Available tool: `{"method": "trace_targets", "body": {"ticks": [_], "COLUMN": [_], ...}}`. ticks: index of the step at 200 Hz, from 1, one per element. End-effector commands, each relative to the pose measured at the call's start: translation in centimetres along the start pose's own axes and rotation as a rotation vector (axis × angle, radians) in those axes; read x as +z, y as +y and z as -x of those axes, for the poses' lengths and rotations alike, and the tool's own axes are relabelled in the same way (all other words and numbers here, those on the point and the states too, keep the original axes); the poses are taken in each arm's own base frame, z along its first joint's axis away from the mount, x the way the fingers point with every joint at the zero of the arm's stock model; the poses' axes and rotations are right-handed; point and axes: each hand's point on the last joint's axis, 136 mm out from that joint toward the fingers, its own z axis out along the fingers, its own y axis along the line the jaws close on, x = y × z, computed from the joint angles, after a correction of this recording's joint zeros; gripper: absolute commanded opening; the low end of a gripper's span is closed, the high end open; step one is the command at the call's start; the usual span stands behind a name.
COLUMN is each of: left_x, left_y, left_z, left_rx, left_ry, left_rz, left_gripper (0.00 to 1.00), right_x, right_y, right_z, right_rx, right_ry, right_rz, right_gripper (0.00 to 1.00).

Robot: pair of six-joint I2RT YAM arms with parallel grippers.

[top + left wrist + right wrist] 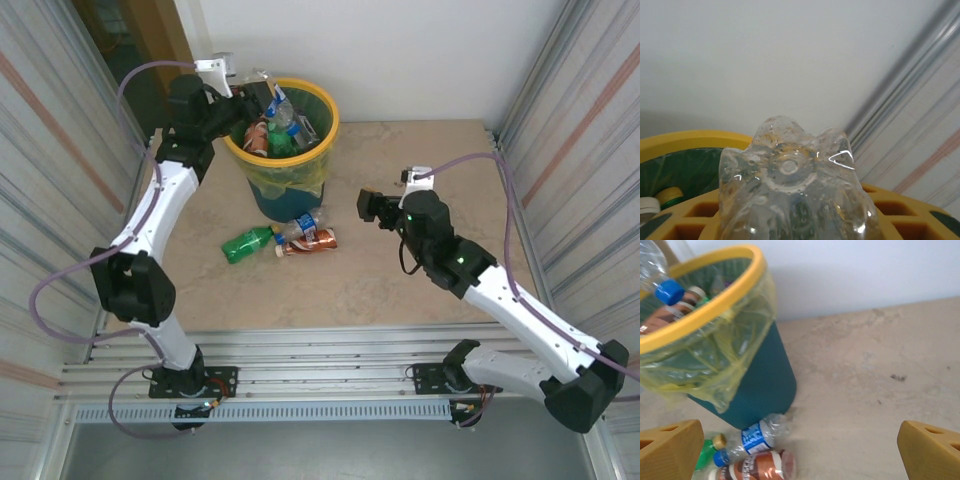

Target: Put the plastic bottles in the bin

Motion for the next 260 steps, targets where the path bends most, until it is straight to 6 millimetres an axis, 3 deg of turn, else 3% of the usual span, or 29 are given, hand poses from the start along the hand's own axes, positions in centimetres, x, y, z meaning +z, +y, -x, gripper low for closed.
{"method": "trace_targets", "body": {"ticks": [1,79,98,125,143,187,260], "left_x": [0.5,2.3,2.4,2.5,2.3,1.6,-1.2], "left_y": [0.5,1.1,1.3,1.8,2.1,2.6,2.9], "left_z": [0.3,-2.5,-3.0,-3.3,-3.1,-2.2,1.3], "left_rx": [-0.051,-0.135,-0.135,-0.129,-0.12,-0.109,-0.049], "left_ry": [0.023,0.115,0.13,0.142,0.138,0.118,0.03], "left_rz": [-0.008,-0.083,-0.08,-0.066,-0.052,-0.027,0.045], "left_gripper": [0.15,0.18,0.24,0.42,0.52,0.65,0.79], "right_x": [0.2,2.4,2.7,2.9,2.7,2.1,2.8], "right_y": [-1.7,-2.7,-2.8,-2.8,-2.9,-3.5,-2.8], "right_z": [0.0,-2.6,-3.0,-3.5,-3.6,-3.5,-4.3], "right_rx": [0.019,-0.01,-0.014,-0.007,0.004,0.108,0.101], "right_ry": [0.033,0.165,0.19,0.219,0.217,0.183,0.226], "right_rz": [-0.115,-0.239,-0.258,-0.269,-0.271,-0.287,-0.258], "right_gripper": [0.98,0.98,0.98,0.98,0.98,0.98,0.98]}}
